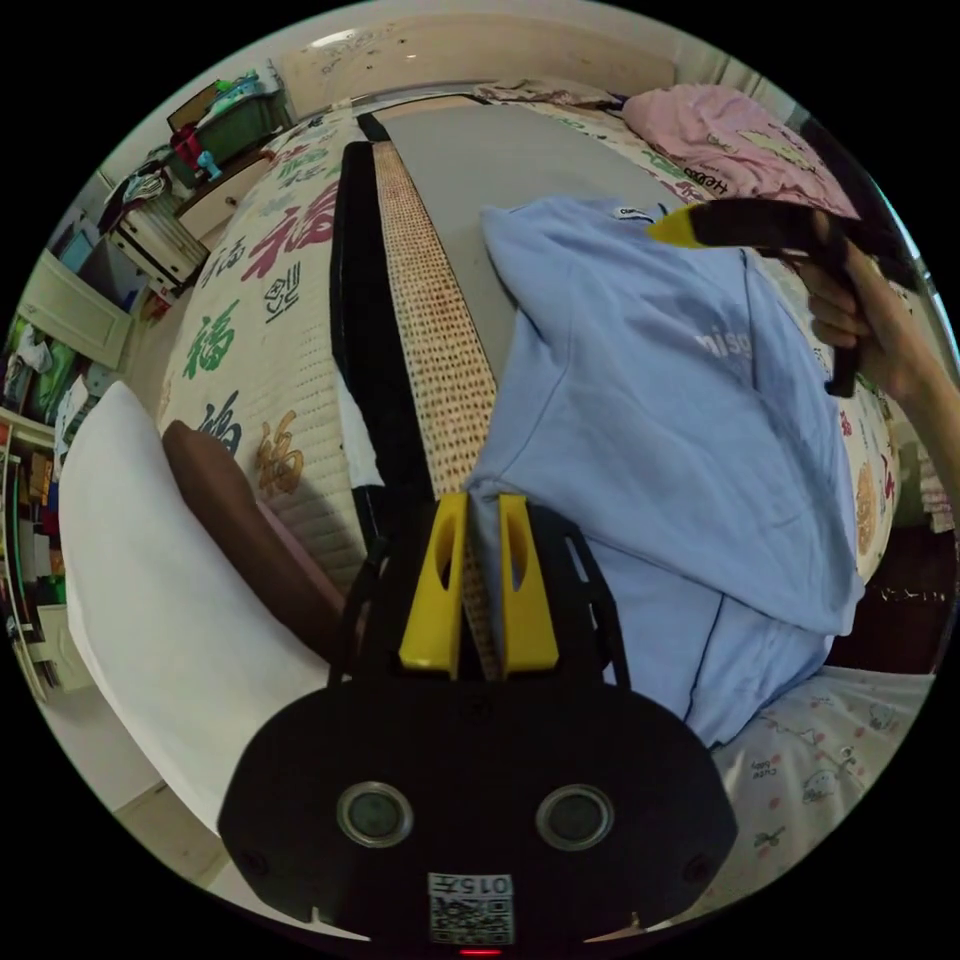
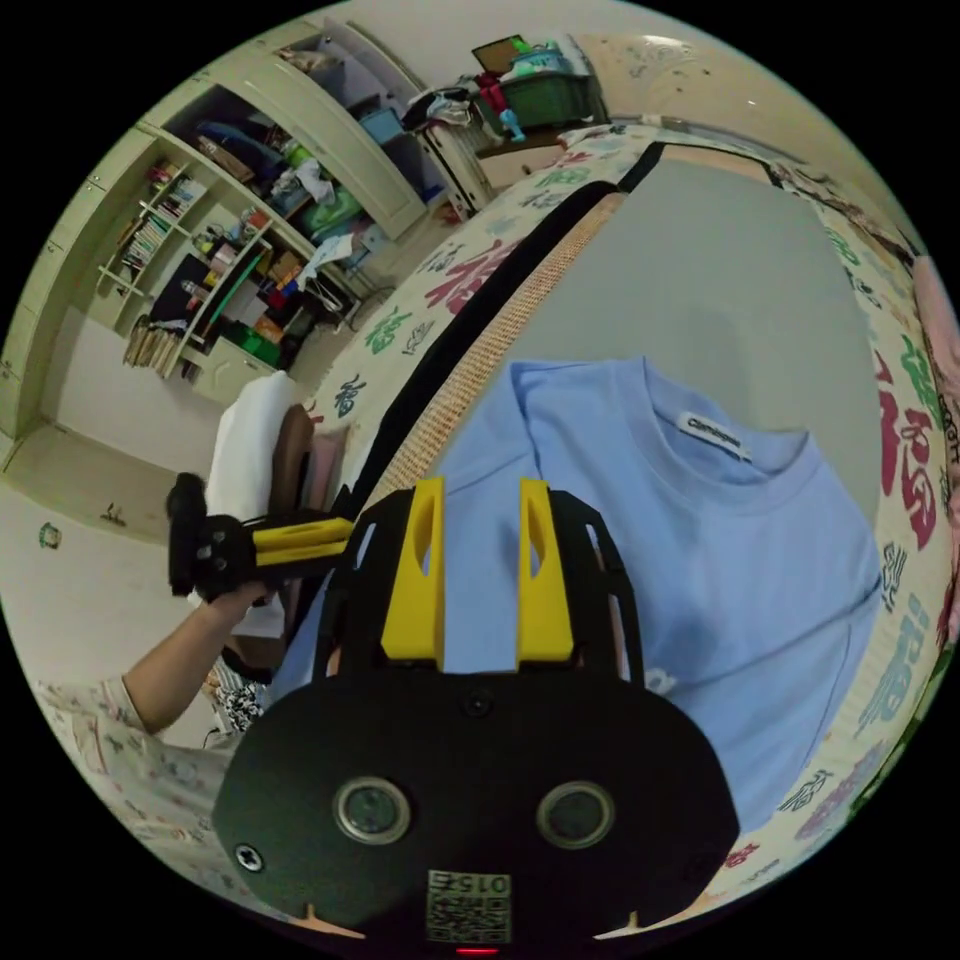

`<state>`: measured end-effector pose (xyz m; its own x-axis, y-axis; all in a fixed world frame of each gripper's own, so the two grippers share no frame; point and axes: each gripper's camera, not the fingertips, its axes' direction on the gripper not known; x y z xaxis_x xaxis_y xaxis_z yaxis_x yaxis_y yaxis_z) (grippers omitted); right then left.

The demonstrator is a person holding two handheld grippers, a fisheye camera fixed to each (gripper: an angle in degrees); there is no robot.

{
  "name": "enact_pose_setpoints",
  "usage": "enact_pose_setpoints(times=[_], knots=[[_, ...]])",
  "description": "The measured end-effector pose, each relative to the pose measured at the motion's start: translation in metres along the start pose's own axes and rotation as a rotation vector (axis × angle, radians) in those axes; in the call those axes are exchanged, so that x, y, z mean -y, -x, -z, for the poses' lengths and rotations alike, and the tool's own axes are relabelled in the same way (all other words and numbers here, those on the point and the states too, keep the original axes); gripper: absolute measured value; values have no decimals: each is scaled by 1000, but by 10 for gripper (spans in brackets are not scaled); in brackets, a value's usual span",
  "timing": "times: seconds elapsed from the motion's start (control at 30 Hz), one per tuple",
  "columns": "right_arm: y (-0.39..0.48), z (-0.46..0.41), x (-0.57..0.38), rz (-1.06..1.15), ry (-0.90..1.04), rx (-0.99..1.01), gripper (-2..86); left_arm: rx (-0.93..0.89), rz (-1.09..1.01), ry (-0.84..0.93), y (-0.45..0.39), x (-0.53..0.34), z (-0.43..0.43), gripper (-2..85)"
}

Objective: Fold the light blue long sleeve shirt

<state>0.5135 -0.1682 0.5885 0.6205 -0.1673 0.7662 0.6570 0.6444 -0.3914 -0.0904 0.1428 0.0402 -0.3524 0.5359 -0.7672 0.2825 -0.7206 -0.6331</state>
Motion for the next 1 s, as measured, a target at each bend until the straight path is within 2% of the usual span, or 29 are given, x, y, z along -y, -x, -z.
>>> enact_pose_setpoints(times=[0.23,0.4,0.67,0.77,0.8,1.0], knots=[[-47,-80,17,-14,144,-30,99,25,-17,-84,1,-25,0,64],[-77,-102,15,-51,158,-8,15,19,-15,-50,5,-33,-14,22],[-82,-105,41,-9,73,-40,0,-92,233,-145,55,-70,-10,-4],[-75,-110,62,-3,52,-38,-1,-35,296,-142,60,-77,-15,-7],[-71,-115,71,8,62,-46,0,49,344,-154,63,-81,-14,-8],[-66,-147,97,4,178,-147,9,-18,326,-143,73,-81,-30,-4]])
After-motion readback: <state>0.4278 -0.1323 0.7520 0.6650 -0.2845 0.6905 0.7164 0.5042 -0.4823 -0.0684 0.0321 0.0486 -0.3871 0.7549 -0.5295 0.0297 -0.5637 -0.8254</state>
